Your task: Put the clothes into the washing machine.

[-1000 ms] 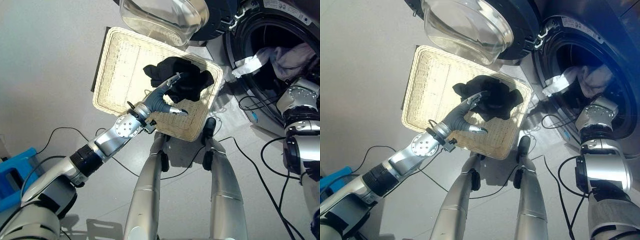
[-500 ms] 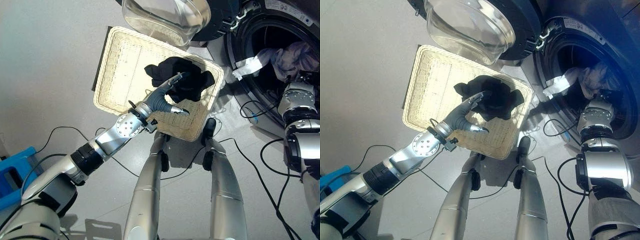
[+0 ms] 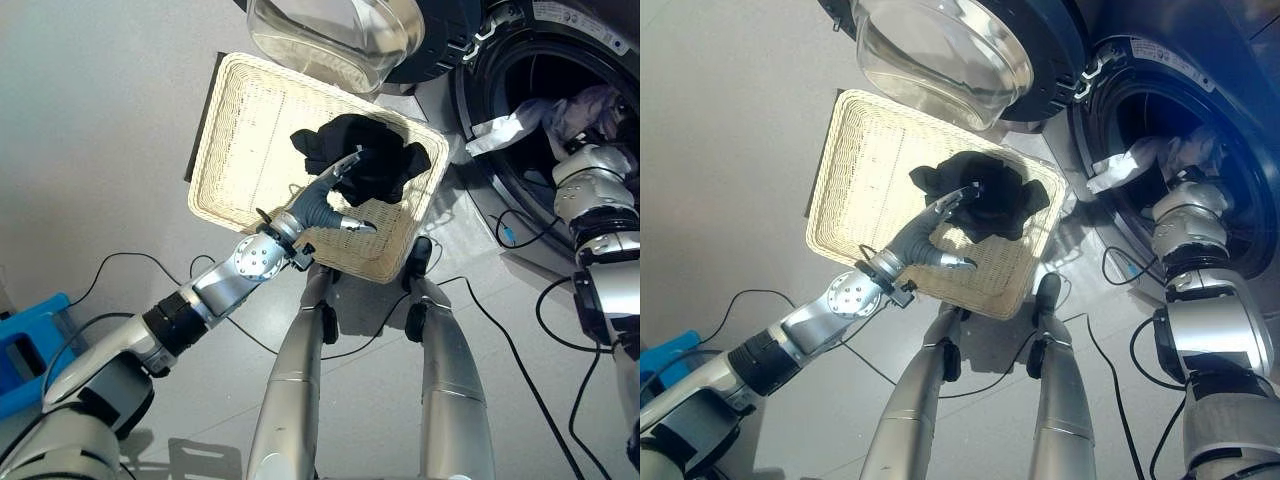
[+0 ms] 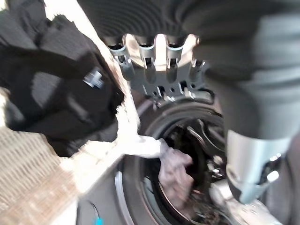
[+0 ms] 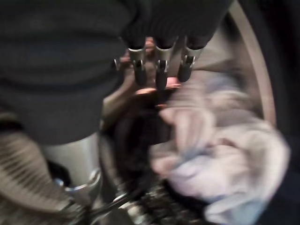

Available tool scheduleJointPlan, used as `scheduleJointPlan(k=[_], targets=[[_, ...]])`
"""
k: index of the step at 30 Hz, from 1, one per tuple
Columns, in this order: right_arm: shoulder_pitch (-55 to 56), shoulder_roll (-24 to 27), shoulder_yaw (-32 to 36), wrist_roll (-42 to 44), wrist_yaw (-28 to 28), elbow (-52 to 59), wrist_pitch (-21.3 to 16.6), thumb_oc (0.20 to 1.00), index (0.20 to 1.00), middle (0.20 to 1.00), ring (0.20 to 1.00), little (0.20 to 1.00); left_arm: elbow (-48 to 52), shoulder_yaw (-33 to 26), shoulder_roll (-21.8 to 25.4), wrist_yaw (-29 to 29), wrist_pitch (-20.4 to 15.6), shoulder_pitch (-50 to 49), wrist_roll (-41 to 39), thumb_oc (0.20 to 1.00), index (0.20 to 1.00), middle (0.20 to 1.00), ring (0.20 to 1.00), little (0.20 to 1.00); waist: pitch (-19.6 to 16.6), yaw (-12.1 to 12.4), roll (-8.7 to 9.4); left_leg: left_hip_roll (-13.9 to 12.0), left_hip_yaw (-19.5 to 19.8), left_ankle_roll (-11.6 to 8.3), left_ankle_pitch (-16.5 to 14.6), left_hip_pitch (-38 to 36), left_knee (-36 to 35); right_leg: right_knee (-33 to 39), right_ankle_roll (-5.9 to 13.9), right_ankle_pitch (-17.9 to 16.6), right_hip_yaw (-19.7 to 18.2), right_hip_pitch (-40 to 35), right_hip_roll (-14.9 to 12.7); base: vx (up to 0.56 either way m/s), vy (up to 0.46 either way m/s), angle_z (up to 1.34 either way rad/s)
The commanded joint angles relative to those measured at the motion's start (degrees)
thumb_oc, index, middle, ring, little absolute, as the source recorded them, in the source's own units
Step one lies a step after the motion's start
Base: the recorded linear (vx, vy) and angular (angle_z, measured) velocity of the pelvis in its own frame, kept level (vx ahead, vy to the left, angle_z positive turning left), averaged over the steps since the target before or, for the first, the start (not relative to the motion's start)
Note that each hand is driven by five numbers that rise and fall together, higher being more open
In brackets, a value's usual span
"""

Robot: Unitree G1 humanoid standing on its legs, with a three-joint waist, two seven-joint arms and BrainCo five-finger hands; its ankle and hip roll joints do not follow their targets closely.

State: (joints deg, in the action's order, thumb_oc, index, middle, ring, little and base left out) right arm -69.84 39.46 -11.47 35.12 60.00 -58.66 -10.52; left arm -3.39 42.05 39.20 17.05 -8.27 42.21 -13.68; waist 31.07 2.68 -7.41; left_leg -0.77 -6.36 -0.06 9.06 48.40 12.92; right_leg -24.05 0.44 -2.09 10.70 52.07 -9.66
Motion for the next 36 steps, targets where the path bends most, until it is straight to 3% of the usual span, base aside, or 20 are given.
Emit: scheduleJointPlan(k=[1, 7, 13, 20, 28, 32, 34, 36], targets=[[3.19, 0.85, -1.61, -14.47, 10.84, 3.65, 1.92, 1.0, 1.0, 1.0, 1.0, 1.0, 1.29, -4.61, -2.25, 11.4, 1.8, -0.73, 9.23, 1.0, 1.0, 1.0, 1.0, 1.0, -1.28, 1.06, -2.27, 3.38, -1.93, -0.58, -7.41, -3.08, 2.89, -0.48, 5.41, -0.37, 5.11, -3.22, 0.17, 0.0, 0.0, 0.0], [12.93, -5.72, 1.06, -23.71, 18.29, 9.36, -1.85, 1.0, 1.0, 1.0, 1.0, 1.0, -4.63, -7.63, -4.24, 21.88, 1.05, -2.14, 20.56, 1.0, 1.0, 1.0, 1.0, 1.0, -1.28, 0.42, -1.9, 3.36, -2.36, -0.68, -7.69, -3.43, 2.62, 0.35, 5.72, -0.34, 4.95, -3.56, 0.39, 0.0, 0.01, 0.02], [15.09, -9.86, -2.33, -27.24, 16.79, 13.98, -2.62, 1.0, 1.0, 1.0, 1.0, 1.0, -12.68, -5.26, -7.56, 24.35, 5.79, 3.56, 26.96, 1.0, 1.0, 1.0, 1.0, 1.0, -1.28, -1.48, -0.97, 2.85, -3.43, -1.2, -7.21, -1.95, 2.3, 0.66, 5.72, -0.59, 3.75, -1.78, 1.4, 0.0, 0.047, 0.0], [16.28, -12.87, -6.08, -28.2, 15.15, 19.18, -2.94, 1.0, 1.0, 1.0, 1.0, 1.0, -24.68, -0.83, -12.41, 23.26, 11.68, 11.01, 28.99, 1.0, 1.0, 1.0, 1.0, 1.0, -1.28, -4.56, 0.92, 1.66, -5.45, -1.98, -6.24, -0.81, 1.51, 1.4, 5.95, -1.44, 1.4, 0.02, 3.37, 0.0, 0.046, -0.1], [16.29, -17.38, -8.4, -26.28, 14.21, 22.36, -4.99, 1.0, 1.0, 1.0, 1.0, 1.0, -41.4, -0.27, -20.46, 19.46, 17.16, 18.82, 30.87, 1.0, 1.0, 1.0, 1.0, 1.0, -1.28, -8.38, 3.18, -0.02, -8.04, -3.26, -5.07, 0.24, 1.23, 2.43, 5.76, -2.35, -1.68, 1.62, 5.87, 0.0, 0.047, -0.16], [16.94, -18.19, -8.99, -25.96, 13.57, 23.98, -5.39, 1.0, 1.0, 1.0, 1.0, 1.0, -45.93, -0.36, -21.76, 18.56, 19.18, 20.91, 29.97, 1.0, 1.0, 1.0, 1.0, 1.0, -1.28, -9.44, 3.73, -0.47, -9.0, -3.61, -4.76, 0.57, 1.17, 2.73, 5.71, -2.57, -2.47, 2.13, 6.52, 0.0, 0.047, -0.22], [18.42, -19.61, -9.04, -25.67, 14.09, 26.86, -5.32, 1.0, 1.0, 1.0, 1.0, 1.0, -51.56, -0.66, -22.64, 14.42, 23.9, 23.17, 28.32, 1.0, 1.0, 1.0, 1.0, 1.0, -1.28, -10.92, 4.59, -1.04, -9.94, -4.01, -4.38, 1.22, 0.78, 3.46, 5.78, -2.84, -3.63, 2.96, 7.28, 0.0, 0.048, -0.18], [18.77, -20.0, -9.06, -25.55, 14.06, 27.2, -5.41, 1.0, 1.0, 1.0, 1.0, 1.0, -53.74, -0.65, -22.65, 12.68, 25.32, 23.71, 27.88, 1.0, 1.0, 1.0, 1.0, 1.0, -1.28, -11.44, 4.92, -1.21, -10.35, -4.13, -4.23, 1.38, 0.54, 3.96, 5.83, -3.08, -4.0, 3.19, 7.51, 0.0, 0.031, -0.14]])
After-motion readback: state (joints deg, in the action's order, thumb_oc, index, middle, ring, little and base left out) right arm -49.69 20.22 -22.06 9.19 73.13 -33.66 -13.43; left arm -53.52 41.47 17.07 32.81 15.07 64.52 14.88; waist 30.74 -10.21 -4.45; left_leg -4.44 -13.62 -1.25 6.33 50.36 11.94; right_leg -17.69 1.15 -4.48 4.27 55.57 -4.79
